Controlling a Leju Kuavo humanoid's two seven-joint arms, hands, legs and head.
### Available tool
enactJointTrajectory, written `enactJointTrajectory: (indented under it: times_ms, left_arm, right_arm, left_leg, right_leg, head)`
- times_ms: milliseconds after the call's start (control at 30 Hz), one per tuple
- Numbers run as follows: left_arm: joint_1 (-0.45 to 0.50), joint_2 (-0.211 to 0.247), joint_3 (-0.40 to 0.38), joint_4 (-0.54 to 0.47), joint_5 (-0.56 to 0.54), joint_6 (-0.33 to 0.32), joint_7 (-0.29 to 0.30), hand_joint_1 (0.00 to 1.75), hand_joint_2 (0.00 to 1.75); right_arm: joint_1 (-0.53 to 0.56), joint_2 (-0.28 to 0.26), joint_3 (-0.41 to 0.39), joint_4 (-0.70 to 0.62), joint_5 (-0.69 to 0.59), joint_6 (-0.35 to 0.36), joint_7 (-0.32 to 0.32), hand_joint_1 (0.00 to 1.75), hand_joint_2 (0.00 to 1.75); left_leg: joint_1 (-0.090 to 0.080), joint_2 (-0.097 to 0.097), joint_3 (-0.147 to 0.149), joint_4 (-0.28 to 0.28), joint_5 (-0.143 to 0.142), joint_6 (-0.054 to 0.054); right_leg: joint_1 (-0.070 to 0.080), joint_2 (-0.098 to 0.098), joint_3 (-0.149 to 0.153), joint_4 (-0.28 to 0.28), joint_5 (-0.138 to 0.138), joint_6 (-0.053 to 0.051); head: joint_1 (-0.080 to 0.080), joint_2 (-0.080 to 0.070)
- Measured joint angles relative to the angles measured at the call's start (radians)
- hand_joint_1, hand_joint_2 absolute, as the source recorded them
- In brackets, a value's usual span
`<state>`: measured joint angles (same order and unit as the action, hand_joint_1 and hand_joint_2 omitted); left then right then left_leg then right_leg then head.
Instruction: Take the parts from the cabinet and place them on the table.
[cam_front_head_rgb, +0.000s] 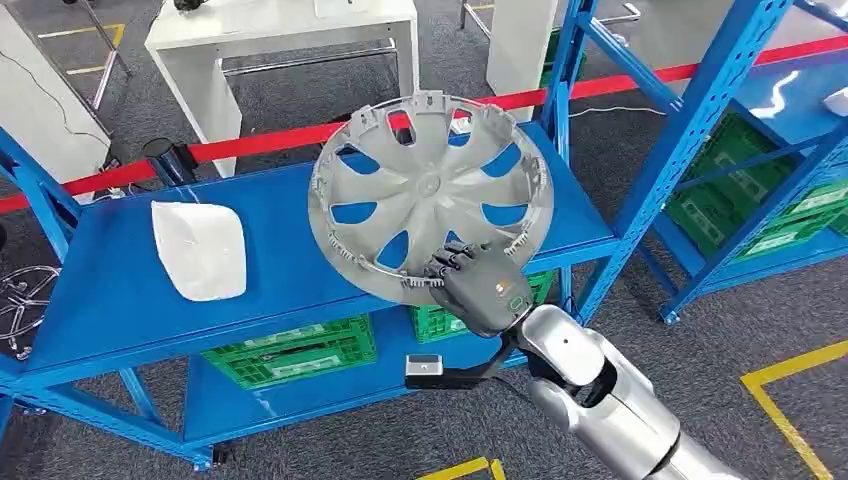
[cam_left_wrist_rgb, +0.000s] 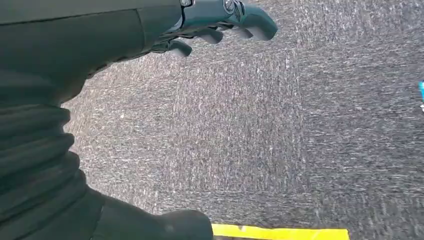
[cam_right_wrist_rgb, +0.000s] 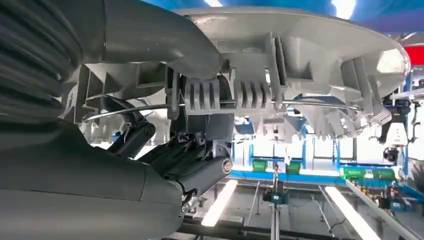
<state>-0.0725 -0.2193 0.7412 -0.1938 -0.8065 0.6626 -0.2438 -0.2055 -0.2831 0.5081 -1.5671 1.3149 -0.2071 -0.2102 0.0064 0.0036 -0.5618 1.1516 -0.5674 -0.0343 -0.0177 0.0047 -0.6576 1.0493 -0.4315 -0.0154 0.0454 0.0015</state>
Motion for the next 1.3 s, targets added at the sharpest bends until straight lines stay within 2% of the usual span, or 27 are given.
enactJointTrajectory:
  times_ms: [33,67,133,200,233,300,333,367,400,433,467,500,533,567,700,733,767,833,867,900,967,1033,1067,1100,1233,1267,1300]
  left_arm:
    - [-0.003,0.002,0.0,0.0,-0.003,-0.002,0.003,0.0,1.75]
    - [-0.006,0.002,0.0,0.0,-0.006,-0.003,0.007,0.0,1.75]
    - [-0.006,0.002,0.0,0.0,-0.013,-0.002,0.016,0.0,1.75]
    - [-0.004,0.003,0.0,0.0,-0.014,-0.003,0.024,0.0,1.75]
    - [-0.005,0.003,0.0,0.001,-0.014,-0.003,0.024,0.0,1.75]
    - [-0.005,0.003,0.0,0.0,-0.014,-0.002,0.022,0.0,1.75]
    - [-0.003,0.003,0.0,0.0,-0.014,-0.003,0.019,0.0,1.75]
    - [-0.003,0.003,0.0,0.0,-0.014,-0.003,0.015,0.0,1.75]
    - [-0.003,0.003,0.0,0.0,-0.014,-0.003,0.012,0.0,1.75]
    - [-0.003,0.003,0.0,0.0,-0.014,-0.003,0.01,0.0,1.75]
    - [-0.003,0.003,0.0,0.0,-0.014,-0.003,0.008,0.0,1.75]
    - [-0.003,0.003,0.0,0.0,-0.014,-0.003,0.007,0.0,1.75]
    - [-0.003,0.003,0.0,0.0,-0.014,-0.003,0.007,0.0,1.75]
    - [-0.003,0.003,0.0,0.0,-0.014,-0.003,0.006,0.0,1.75]
    - [-0.004,0.003,0.0,0.0,-0.015,-0.002,0.006,0.0,1.75]
    - [-0.003,0.005,0.0,0.0,-0.016,-0.002,0.006,0.0,1.75]
    - [-0.002,0.006,0.0,0.0,-0.017,-0.002,0.007,0.0,1.75]
    - [-0.003,0.008,0.0,0.0,-0.017,-0.002,0.009,0.0,1.75]
    - [-0.003,0.009,0.001,0.0,-0.017,-0.002,0.009,0.0,1.75]
    - [-0.003,0.011,0.001,0.0,-0.017,-0.002,0.009,0.0,1.75]
    - [-0.003,0.013,0.005,0.0,-0.014,-0.002,0.01,0.0,1.75]
    - [-0.004,0.014,0.007,0.0,-0.011,-0.002,0.011,0.0,1.75]
    - [-0.006,0.014,0.008,-0.001,-0.011,-0.002,0.011,0.0,1.75]
    - [-0.008,0.014,0.01,-0.001,-0.011,-0.002,0.011,0.0,1.75]
    - [-0.005,0.015,0.014,0.0,-0.008,-0.002,0.012,0.0,1.75]
    - [-0.005,0.016,0.015,0.0,-0.008,-0.002,0.012,0.0,1.75]
    - [-0.005,0.016,0.015,0.0,-0.008,-0.002,0.012,0.0,1.75]
  right_arm:
    - [0.002,0.0,0.0,-0.008,0.001,0.0,0.001,1.75,1.75]
    - [0.004,0.001,0.0,-0.014,0.002,0.0,0.003,1.75,1.75]
    - [0.003,0.001,0.0,-0.021,0.002,0.002,0.003,1.75,1.75]
    - [0.006,0.002,0.0,-0.029,0.002,0.003,0.0,1.75,1.75]
    - [0.01,0.001,0.0,-0.029,0.002,0.004,0.0,1.75,1.75]
    - [0.011,0.001,0.0,-0.03,0.002,0.006,0.0,1.75,1.75]
    - [0.014,0.001,0.0,-0.031,0.002,0.006,0.001,1.75,1.75]
    - [0.018,0.001,0.0,-0.032,0.002,0.006,0.0,1.75,1.75]
    - [0.023,0.001,0.0,-0.033,0.002,0.006,0.0,1.75,1.75]
    - [0.027,0.001,0.0,-0.033,0.002,0.006,0.0,1.75,1.75]
    - [0.03,0.001,0.0,-0.035,0.002,0.006,0.0,1.75,1.75]
    - [0.03,0.001,0.0,-0.036,0.002,0.006,0.0,1.75,1.75]
    - [0.03,0.001,-0.001,-0.038,0.002,0.006,-0.003,1.75,1.75]
    - [0.027,0.001,-0.002,-0.04,0.002,0.006,-0.007,1.75,1.75]
    - [0.019,0.002,-0.003,-0.044,0.002,0.006,-0.016,1.75,1.75]
    - [0.017,0.003,-0.003,-0.044,0.0,0.006,-0.02,1.75,1.75]
    - [0.015,0.005,-0.003,-0.044,-0.002,0.006,-0.023,1.75,1.75]
    - [0.014,0.005,-0.003,-0.044,-0.006,0.005,-0.023,1.75,1.75]
    - [0.014,0.006,-0.003,-0.043,-0.007,0.005,-0.024,1.75,1.75]
    - [0.014,0.006,-0.003,-0.043,-0.007,0.005,-0.024,1.75,1.75]
    - [0.013,0.007,-0.003,-0.042,-0.011,0.005,-0.029,1.75,1.75]
    - [0.008,0.011,-0.003,-0.038,-0.016,0.005,-0.036,1.75,1.75]
    - [0.007,0.016,-0.003,-0.037,-0.016,0.005,-0.039,1.75,1.75]
    - [0.004,0.017,-0.003,-0.037,-0.016,0.005,-0.039,1.75,1.75]
    - [-0.002,0.022,-0.003,-0.032,-0.016,0.003,-0.041,1.75,1.75]
    - [-0.002,0.022,-0.003,-0.031,-0.016,0.002,-0.041,1.75,1.75]
    - [-0.003,0.022,-0.003,-0.028,-0.016,0.002,-0.041,1.75,1.75]
  left_leg:
    - [0.0,-0.005,0.063,-0.096,0.016,0.005]
    - [-0.007,-0.01,0.084,-0.124,0.002,0.008]
    - [-0.011,-0.011,0.064,-0.13,0.018,0.016]
    - [-0.015,-0.008,0.053,-0.136,0.037,0.037]
    - [-0.008,0.001,0.045,-0.143,0.054,0.047]
    - [-0.008,0.0,0.022,-0.145,0.077,0.058]
    - [-0.01,0.001,0.006,-0.144,0.089,0.06]
    - [-0.012,0.003,-0.01,-0.143,0.1,0.061]
    - [-0.013,0.004,-0.024,-0.14,0.11,0.061]
    - [-0.014,0.004,-0.04,-0.136,0.118,0.06]
    - [-0.014,0.004,-0.055,-0.131,0.126,0.058]
    - [-0.014,0.005,-0.066,-0.126,0.131,0.056]
    - [-0.014,0.005,-0.078,-0.119,0.138,0.053]
    - [-0.015,0.005,-0.087,-0.113,0.143,0.048]
    - [-0.015,0.006,-0.09,-0.119,0.175,0.022]
    - [-0.012,0.003,-0.095,-0.114,0.168,0.016]
    - [-0.011,-0.002,-0.107,-0.088,0.122,0.008]
    - [-0.006,-0.002,-0.144,0.033,0.004,-0.004]
    - [-0.005,-0.002,-0.16,0.11,-0.039,-0.008]
    - [-0.003,-0.002,-0.167,0.168,-0.053,-0.011]
    - [0.0,-0.002,-0.127,0.166,0.004,-0.012]
    - [0.002,-0.002,-0.02,0.032,0.056,-0.009]
    - [0.003,-0.007,0.051,-0.064,0.034,-0.005]
    - [-0.004,-0.012,0.098,-0.141,0.004,0.003]
    - [-0.01,-0.007,0.062,-0.145,0.038,0.043]
    - [-0.009,-0.001,0.051,-0.145,0.05,0.053]
    - [-0.009,-0.001,0.037,-0.144,0.062,0.061]
  right_leg:
    - [0.0,0.0,-0.004,0.001,0.007,0.004]
    - [0.001,0.001,-0.008,-0.001,0.015,0.012]
    - [-0.001,0.0,-0.008,-0.005,0.029,0.024]
    - [-0.004,0.002,-0.011,-0.019,0.05,0.043]
    - [-0.009,0.003,-0.018,-0.011,0.036,0.045]
    - [-0.006,0.0,-0.051,0.08,-0.081,0.05]
    - [-0.006,0.0,-0.071,0.163,-0.14,0.054]
    - [-0.005,0.0,-0.086,0.238,-0.175,0.055]
    - [-0.004,0.0,-0.087,0.282,-0.178,0.055]
    - [-0.002,0.0,-0.067,0.282,-0.156,0.054]
    - [0.0,-0.001,-0.026,0.24,-0.123,0.051]
    - [0.001,-0.001,0.023,0.178,-0.097,0.048]
    - [0.004,-0.002,0.097,0.079,-0.084,0.042]
    - [0.007,-0.005,0.146,-0.002,-0.124,0.033]
    - [0.017,-0.002,0.135,-0.019,-0.104,0.007]
    - [0.007,-0.008,0.129,-0.026,-0.089,-0.002]
    - [0.008,-0.008,0.118,-0.026,-0.079,-0.008]
    - [0.007,-0.008,0.092,-0.026,-0.057,-0.013]
    - [0.007,-0.008,0.076,-0.025,-0.045,-0.013]
    - [0.007,-0.008,0.064,-0.024,-0.033,-0.012]
    - [0.007,-0.008,0.03,-0.021,-0.008,-0.006]
    - [0.006,-0.007,0.004,-0.017,0.011,0.001]
    - [0.007,-0.007,-0.001,-0.014,0.019,0.007]
    - [0.01,-0.007,-0.006,-0.012,0.027,0.014]
    - [0.001,-0.007,-0.013,-0.028,0.068,0.041]
    - [-0.001,-0.006,-0.024,-0.012,0.029,0.043]
    - [-0.001,-0.006,-0.039,0.036,-0.04,0.045]
  head:
    - [0.0,0.0]
    - [0.002,0.0]
    - [0.002,0.0]
    - [0.002,0.0]
    - [0.001,0.0]
    - [0.008,0.0]
    - [0.009,0.0]
    - [0.01,0.0]
    - [0.009,0.0]
    - [0.01,0.0]
    - [0.01,0.0]
    - [0.01,0.0]
    - [0.01,0.0]
    - [0.01,0.0]
    - [0.014,0.0]
    - [0.014,0.0]
    - [0.013,0.0]
    - [0.011,0.0]
    - [0.01,0.0]
    - [0.01,0.0]
    - [0.01,0.0]
    - [0.01,0.0]
    - [0.01,0.0]
    - [0.011,0.0]
    - [0.01,0.0]
    - [0.012,0.0]
    - [0.013,0.0]
